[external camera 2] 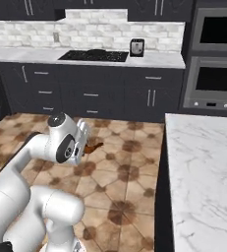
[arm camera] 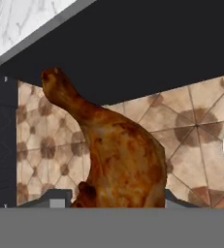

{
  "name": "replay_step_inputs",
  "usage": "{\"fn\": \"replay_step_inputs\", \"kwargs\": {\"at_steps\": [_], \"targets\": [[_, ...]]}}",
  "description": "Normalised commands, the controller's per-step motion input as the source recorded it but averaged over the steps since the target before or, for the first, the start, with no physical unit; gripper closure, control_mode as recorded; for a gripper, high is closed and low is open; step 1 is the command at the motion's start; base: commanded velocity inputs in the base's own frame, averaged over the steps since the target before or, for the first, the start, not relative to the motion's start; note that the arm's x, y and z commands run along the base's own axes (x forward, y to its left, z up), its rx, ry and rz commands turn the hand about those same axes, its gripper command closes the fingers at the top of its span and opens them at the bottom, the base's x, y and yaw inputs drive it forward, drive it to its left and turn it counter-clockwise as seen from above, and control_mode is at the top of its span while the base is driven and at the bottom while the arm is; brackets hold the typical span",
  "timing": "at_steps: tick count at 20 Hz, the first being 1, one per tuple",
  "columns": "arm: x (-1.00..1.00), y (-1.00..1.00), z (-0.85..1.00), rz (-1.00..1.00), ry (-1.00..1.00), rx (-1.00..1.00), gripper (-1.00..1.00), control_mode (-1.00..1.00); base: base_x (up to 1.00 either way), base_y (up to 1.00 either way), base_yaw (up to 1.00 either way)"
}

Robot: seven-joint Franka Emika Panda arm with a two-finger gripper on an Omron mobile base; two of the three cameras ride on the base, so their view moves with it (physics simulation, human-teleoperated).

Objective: Take the chicken drumsticks from the pan and place one on each plate on the dining counter.

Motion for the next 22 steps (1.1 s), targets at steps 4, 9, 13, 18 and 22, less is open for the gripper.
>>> {"fn": "replay_step_inputs", "kwargs": {"at_steps": [4, 9, 13, 18, 22], "targets": [[0.00, 0.00, 0.00, 0.00, 0.00, 0.00, 1.00, 1.00, -1.00, -0.44, 0.08], [0.00, 0.00, 0.00, 0.00, 0.00, 0.00, 1.00, 1.00, -1.00, -0.37, 0.10], [0.00, 0.00, 0.00, 0.00, 0.00, 0.00, 1.00, 1.00, -1.00, -0.40, 0.12], [0.00, 0.00, 0.00, 0.00, 0.00, 0.00, 1.00, 1.00, -0.84, -0.51, 0.09], [0.00, 0.00, 0.00, 0.00, 0.00, 0.00, 1.00, 1.00, -0.16, -0.70, 0.00]]}}
